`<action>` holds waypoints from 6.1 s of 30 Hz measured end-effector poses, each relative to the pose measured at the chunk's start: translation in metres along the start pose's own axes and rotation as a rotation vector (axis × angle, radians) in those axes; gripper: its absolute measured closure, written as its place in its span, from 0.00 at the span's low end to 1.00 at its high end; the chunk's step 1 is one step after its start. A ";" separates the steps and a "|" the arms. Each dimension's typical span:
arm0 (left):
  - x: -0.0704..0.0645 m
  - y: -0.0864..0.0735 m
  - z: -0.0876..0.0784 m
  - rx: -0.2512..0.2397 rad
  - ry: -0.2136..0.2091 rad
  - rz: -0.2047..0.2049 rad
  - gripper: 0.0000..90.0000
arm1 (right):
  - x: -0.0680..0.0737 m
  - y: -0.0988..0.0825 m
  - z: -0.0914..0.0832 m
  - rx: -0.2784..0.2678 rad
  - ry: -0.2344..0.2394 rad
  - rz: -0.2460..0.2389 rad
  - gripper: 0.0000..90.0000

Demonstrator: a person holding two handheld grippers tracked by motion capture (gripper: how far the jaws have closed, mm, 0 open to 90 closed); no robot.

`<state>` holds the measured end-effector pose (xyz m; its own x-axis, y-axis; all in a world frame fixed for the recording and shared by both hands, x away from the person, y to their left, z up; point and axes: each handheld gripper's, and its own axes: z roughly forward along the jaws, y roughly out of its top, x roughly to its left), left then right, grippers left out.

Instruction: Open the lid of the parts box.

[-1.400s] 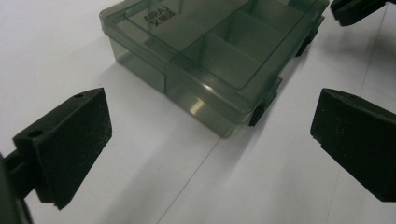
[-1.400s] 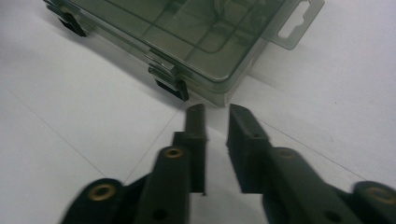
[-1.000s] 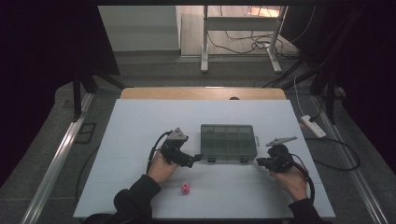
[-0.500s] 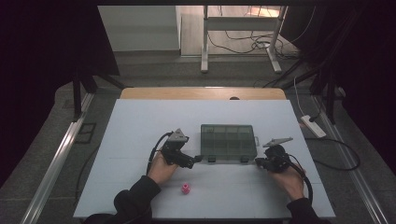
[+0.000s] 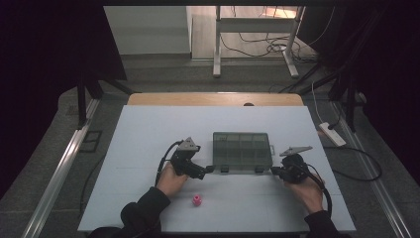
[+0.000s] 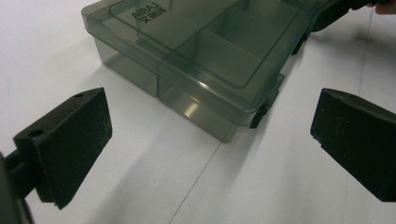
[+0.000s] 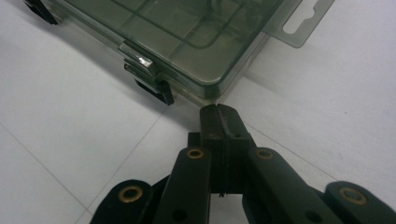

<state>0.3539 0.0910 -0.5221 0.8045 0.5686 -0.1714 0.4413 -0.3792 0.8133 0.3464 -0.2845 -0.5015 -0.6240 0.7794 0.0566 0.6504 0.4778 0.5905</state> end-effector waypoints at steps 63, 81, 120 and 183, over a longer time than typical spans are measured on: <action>0.001 0.002 -0.004 0.054 0.030 -0.070 0.00 | 0.008 0.004 -0.024 -0.149 -0.016 0.012 0.99; -0.008 0.010 -0.010 0.051 -0.041 -0.034 0.55 | 0.007 0.017 -0.030 -0.207 -0.025 0.011 0.99; -0.017 0.015 0.018 0.059 -0.027 0.035 0.99 | -0.002 0.043 -0.032 -0.270 -0.021 0.055 0.99; -0.015 0.012 0.018 0.041 -0.045 0.032 0.99 | -0.031 0.102 -0.014 -0.319 -0.053 0.050 0.99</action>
<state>0.3543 0.0646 -0.5197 0.8354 0.5222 -0.1714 0.4301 -0.4271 0.7954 0.4258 -0.2659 -0.4320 -0.5656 0.8229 0.0548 0.5061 0.2939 0.8109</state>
